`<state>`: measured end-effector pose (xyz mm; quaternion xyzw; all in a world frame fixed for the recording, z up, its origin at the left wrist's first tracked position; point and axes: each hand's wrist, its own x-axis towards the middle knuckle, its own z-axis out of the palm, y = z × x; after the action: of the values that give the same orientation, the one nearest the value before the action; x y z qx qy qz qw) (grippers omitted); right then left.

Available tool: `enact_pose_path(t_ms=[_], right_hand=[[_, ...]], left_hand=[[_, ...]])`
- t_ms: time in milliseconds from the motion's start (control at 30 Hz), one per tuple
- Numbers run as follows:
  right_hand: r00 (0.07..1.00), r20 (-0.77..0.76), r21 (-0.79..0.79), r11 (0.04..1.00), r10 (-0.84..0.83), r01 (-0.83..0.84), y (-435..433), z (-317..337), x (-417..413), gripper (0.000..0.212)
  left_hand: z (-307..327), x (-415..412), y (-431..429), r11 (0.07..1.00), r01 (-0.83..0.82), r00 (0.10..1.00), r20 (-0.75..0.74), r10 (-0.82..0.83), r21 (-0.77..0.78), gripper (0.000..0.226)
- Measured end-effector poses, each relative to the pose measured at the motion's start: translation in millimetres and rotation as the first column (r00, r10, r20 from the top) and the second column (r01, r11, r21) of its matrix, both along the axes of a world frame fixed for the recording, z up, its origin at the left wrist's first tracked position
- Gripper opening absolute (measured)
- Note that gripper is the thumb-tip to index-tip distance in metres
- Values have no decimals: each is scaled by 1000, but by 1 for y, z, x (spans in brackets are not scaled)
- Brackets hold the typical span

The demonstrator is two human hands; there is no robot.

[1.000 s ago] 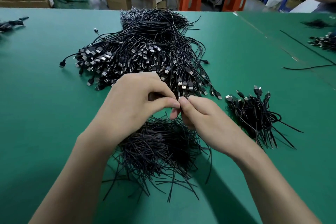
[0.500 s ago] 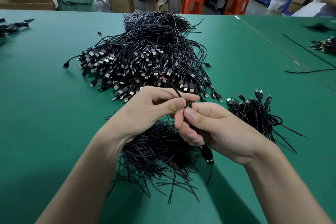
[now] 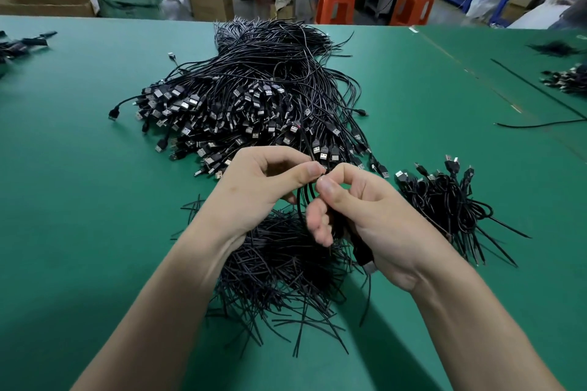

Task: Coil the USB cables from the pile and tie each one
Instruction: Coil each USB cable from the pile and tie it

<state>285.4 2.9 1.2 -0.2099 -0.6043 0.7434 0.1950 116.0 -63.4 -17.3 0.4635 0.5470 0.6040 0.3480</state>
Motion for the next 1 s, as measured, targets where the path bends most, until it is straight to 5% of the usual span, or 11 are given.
enact_pose_path(t_ms=[167, 233, 333, 433, 633, 1000], right_hand=[[985, -83, -39, 988, -154, 151, -5, -7, -5, 15], [967, -78, -11, 971, -241, 240, -7, -11, -6, 15], [921, 2, 318, 873, -389, 369, -8, -17, -5, 19], [909, 104, 499, 812, -403, 303, -14, -21, -6, 34], [994, 98, 154, 988, -44, 29, -29, -19, -10, 37], [991, 125, 129, 991, -41, 24, -31, -17, -16, 30]], left_hand=[[-2, 7, 0, 992, 98, 982, 156, -109, 75, 12], [-1, 7, 1, 996, 32, 994, 103, -40, 80, 12], [0, 5, 2, 993, -51, 998, -31, 55, 106, 7], [2, 8, 2, 986, -103, 995, 30, 100, 129, 5], [2, 18, 0, 988, -154, 976, 159, 149, 22, 18], [5, 10, 1, 987, -121, 987, 116, 109, 103, 12]])
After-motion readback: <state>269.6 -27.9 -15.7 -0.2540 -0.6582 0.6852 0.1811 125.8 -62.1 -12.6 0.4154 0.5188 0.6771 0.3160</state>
